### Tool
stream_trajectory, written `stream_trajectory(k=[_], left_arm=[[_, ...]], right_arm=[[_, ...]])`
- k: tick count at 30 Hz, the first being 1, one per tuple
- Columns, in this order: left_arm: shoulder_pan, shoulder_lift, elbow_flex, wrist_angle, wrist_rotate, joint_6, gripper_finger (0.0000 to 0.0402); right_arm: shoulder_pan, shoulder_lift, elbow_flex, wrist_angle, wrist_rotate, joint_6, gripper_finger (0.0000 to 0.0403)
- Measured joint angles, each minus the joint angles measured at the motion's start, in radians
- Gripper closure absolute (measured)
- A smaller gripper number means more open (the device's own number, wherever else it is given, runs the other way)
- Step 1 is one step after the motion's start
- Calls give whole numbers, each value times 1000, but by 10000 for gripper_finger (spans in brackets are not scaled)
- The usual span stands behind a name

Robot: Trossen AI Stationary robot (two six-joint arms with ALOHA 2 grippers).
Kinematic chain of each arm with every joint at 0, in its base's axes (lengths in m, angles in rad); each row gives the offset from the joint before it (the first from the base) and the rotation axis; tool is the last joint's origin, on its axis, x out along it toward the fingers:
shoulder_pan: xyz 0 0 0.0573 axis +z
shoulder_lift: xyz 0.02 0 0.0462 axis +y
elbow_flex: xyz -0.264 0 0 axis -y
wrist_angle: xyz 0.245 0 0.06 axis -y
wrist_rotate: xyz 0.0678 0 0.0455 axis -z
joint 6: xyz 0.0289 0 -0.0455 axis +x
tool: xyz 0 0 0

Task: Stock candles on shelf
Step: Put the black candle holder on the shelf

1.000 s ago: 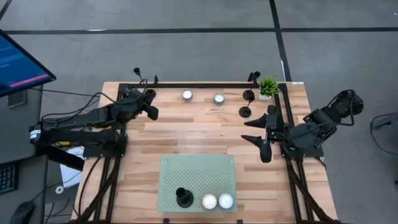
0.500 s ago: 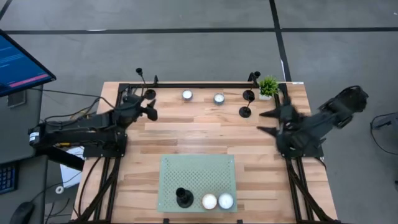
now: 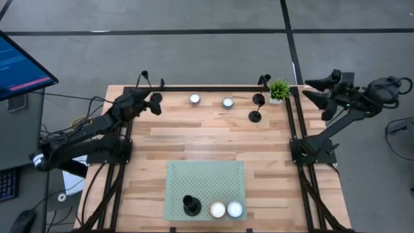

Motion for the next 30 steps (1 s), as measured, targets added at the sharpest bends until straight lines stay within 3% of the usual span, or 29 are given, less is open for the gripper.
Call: stream_trajectory(k=[8, 18, 24, 30], left_arm=[[66, 39, -73, 34, -99, 6, 136], [145, 121, -183, 322, -140, 47, 135], [203, 238, -202, 499, -78, 60, 135], [181, 316, -202, 598, -153, 72, 136]], right_arm=[[0, -1, 0, 9, 97, -15, 175], [0, 1, 0, 12, 173, 22, 175], [0, 1, 0, 10, 219, 23, 175], [1, 1, 0, 10, 241, 23, 175]])
